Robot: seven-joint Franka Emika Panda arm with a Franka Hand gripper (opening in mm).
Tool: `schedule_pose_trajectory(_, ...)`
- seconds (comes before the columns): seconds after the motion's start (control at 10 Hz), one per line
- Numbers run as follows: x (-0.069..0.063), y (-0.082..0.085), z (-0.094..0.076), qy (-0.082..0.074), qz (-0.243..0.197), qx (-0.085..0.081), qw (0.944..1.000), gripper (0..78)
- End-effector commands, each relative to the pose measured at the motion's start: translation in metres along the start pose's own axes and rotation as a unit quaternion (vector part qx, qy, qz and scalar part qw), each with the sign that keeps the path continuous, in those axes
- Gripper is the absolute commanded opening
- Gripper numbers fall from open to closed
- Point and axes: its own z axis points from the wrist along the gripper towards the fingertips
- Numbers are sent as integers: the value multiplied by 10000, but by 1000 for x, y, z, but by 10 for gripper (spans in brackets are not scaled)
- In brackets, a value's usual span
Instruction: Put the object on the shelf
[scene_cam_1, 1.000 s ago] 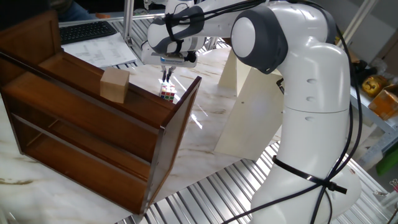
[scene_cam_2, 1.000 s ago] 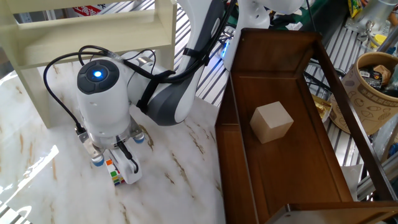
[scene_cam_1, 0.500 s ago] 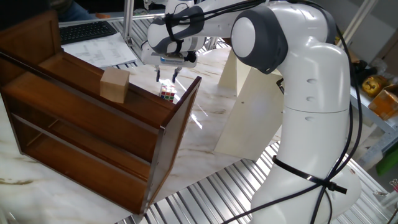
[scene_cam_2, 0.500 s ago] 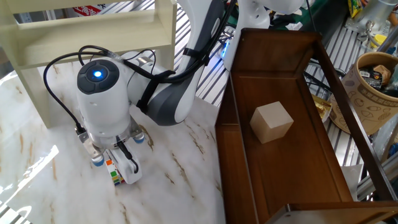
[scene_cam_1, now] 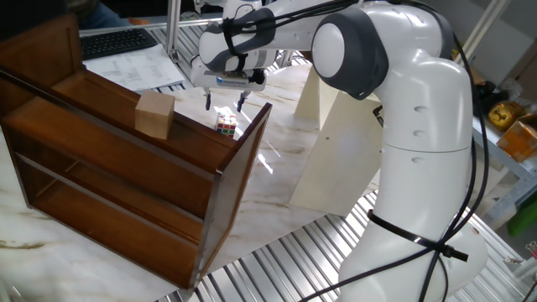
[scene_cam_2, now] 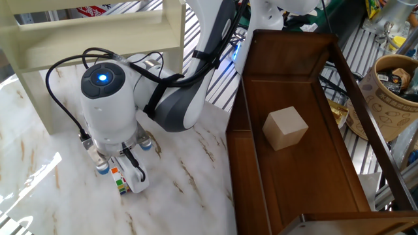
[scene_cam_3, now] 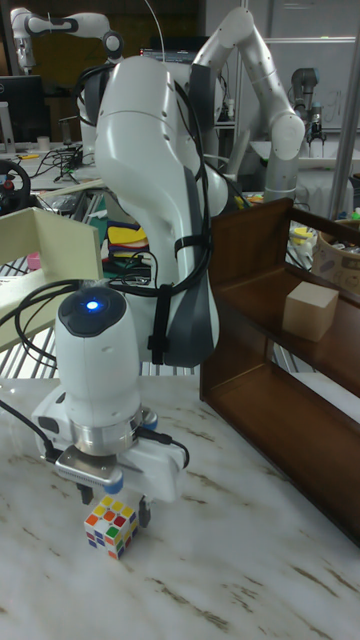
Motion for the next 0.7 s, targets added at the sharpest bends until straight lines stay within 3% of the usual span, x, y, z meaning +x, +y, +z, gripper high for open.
schedule_pose_trajectory(0.1, -1, 0, -1, 1, -6, -6, 10000, 774)
schedule_pose_trajectory(0.2, -3, 2, 20, -40, 36, -28, 10000, 774)
schedule_pose_trajectory(0.7, 0, -6, 25, -78, 15, -34, 10000, 774)
